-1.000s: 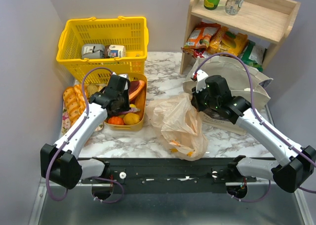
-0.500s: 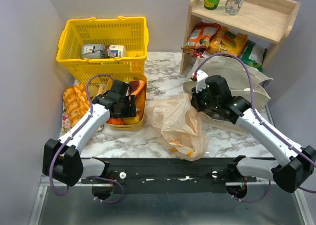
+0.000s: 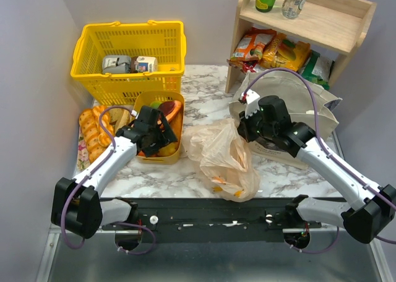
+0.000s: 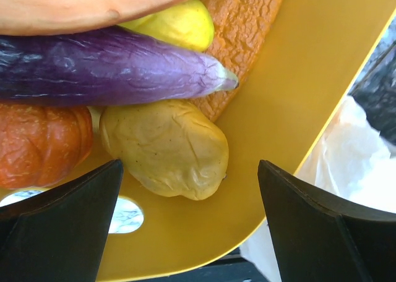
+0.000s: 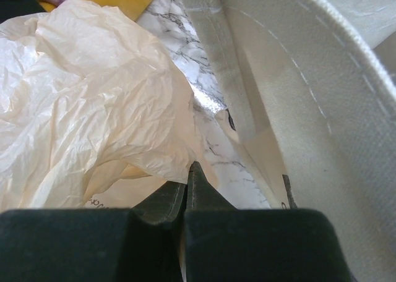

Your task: Place the mixed food into the grocery bags and tie them

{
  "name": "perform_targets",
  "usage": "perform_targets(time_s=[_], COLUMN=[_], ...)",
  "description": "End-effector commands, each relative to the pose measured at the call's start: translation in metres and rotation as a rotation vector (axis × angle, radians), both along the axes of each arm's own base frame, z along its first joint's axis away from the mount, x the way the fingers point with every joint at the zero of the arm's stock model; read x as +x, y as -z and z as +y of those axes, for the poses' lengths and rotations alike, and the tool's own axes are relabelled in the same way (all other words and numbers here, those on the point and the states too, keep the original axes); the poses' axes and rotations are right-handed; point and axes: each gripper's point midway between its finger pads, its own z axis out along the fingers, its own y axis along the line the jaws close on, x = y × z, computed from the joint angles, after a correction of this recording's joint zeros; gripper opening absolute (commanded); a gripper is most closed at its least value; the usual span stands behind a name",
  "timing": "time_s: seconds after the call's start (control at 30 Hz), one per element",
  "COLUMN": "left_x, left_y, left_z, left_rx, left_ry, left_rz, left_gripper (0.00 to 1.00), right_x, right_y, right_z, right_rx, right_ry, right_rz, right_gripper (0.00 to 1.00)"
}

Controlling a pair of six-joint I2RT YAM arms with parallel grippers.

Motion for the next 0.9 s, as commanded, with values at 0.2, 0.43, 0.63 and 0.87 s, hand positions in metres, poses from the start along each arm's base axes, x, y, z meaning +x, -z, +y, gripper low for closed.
perform_targets(time_s=[0.2,0.43,0.63,0.87], left_x=[0.013,0.003,-0.004,-0.003], left_y=[0.017,0.034,0.039,0.042], left_z=[-0.004,-0.012,-0.013,-0.023], left_rx=[-0.089,-0.179,-0.229,-0.251], left_ry=[-0.185,-0.248,-0.274,-0.209], left_rz=[0.016,0.069,0.059,0.067], left_gripper=[0.96,0.88,0.85,0.59], right_x=[-0.006,-0.007,-0.006,-0.006], right_y=[-0.014,-0.016,-0.016,-0.015], right_z=[0.003,0.003,0.004,0.005], right_rx=[0.044,0.052,0.051,0.052], right_ry=[-0.065,-0.069,-0.068,-0.07], right_rz=[-0.074,-0.082,-0.083,-0.078], right_gripper=[0.07,0.08,0.08,0.08])
